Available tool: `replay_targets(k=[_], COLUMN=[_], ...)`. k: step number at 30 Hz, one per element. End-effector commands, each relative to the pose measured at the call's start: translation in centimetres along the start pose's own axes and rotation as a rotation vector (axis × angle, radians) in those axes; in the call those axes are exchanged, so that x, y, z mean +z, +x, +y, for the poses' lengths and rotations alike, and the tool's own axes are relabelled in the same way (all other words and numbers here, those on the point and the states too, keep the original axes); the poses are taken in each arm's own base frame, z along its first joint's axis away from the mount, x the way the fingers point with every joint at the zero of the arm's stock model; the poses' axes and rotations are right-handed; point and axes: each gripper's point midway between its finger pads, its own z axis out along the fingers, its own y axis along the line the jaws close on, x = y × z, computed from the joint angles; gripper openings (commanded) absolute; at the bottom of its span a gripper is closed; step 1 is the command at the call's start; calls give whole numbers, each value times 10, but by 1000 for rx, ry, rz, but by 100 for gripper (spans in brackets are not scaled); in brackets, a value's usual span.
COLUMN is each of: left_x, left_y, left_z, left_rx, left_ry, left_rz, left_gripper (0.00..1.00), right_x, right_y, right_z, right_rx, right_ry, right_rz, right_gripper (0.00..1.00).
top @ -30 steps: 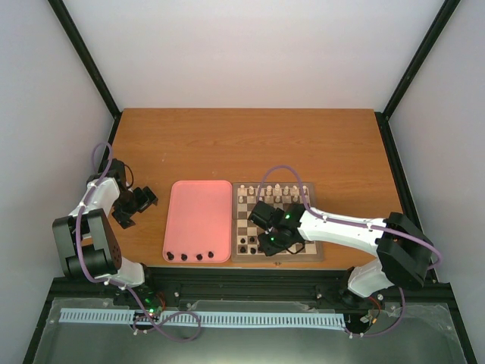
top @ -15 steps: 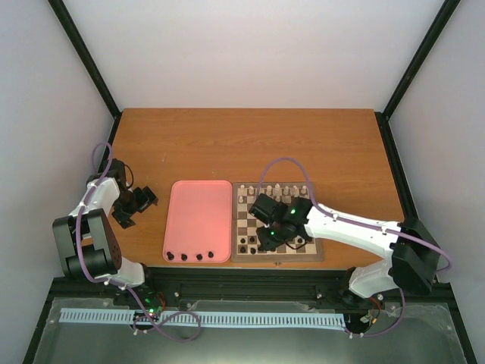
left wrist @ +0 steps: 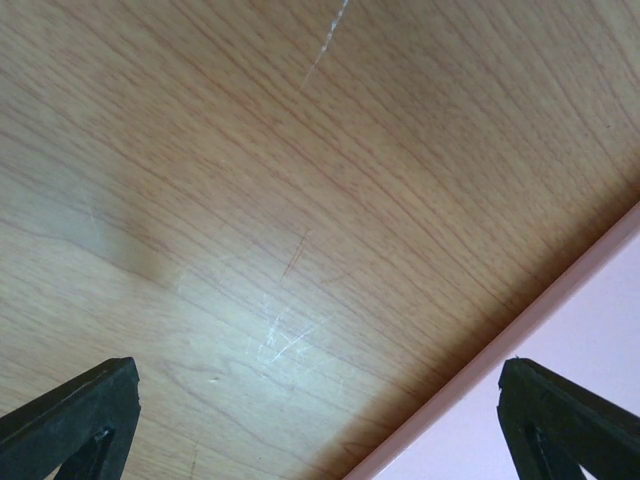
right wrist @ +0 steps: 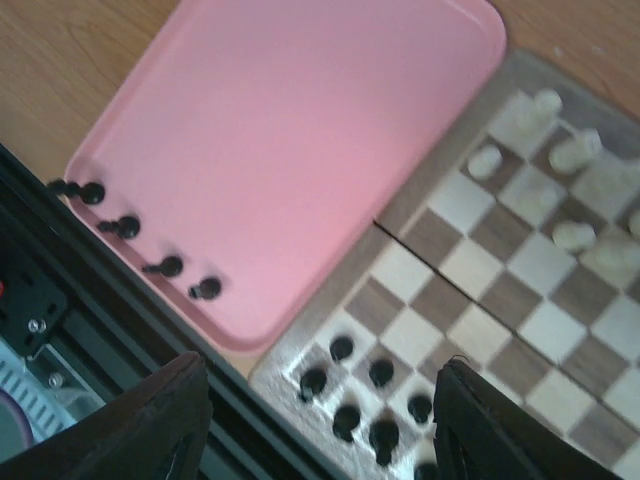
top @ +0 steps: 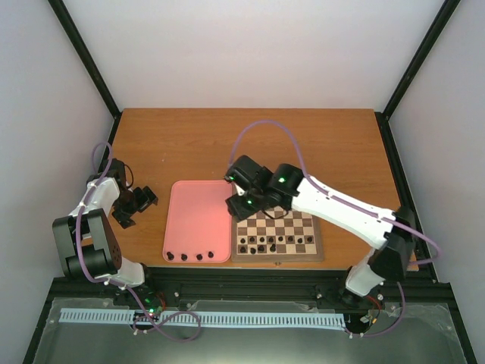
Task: Set up the chess pieces on the board
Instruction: Pick up the chess piece from the storage box.
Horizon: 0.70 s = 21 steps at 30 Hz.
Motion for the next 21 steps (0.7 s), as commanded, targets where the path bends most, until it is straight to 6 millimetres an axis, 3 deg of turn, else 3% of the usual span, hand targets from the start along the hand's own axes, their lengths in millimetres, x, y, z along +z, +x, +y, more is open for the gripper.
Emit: replay_targets(k=[1, 5, 9, 14, 21], left_x=[-9, -9, -7, -6, 5], left_y=[-10, -11, -13, -14, -10], left_z=[-10, -10, -10, -9, -8], left_rx=[23, 23, 21, 18, -30], left_ry=[26, 23, 20, 9, 7], left_rz=[-34, -33, -30, -32, 3], left_gripper=[100, 100, 100, 100, 100], right_x=[20, 37, 49, 82, 111], right_y=[-19, -41, -60, -43, -21], right_z=[21, 56, 108, 154, 174], right_rx=[-107, -194, -327, -460, -485], right_ry=[-38, -92, -173, -255, -294], right_rz=[42, 31, 31, 117, 167], right_gripper=[63, 65, 66, 65, 63])
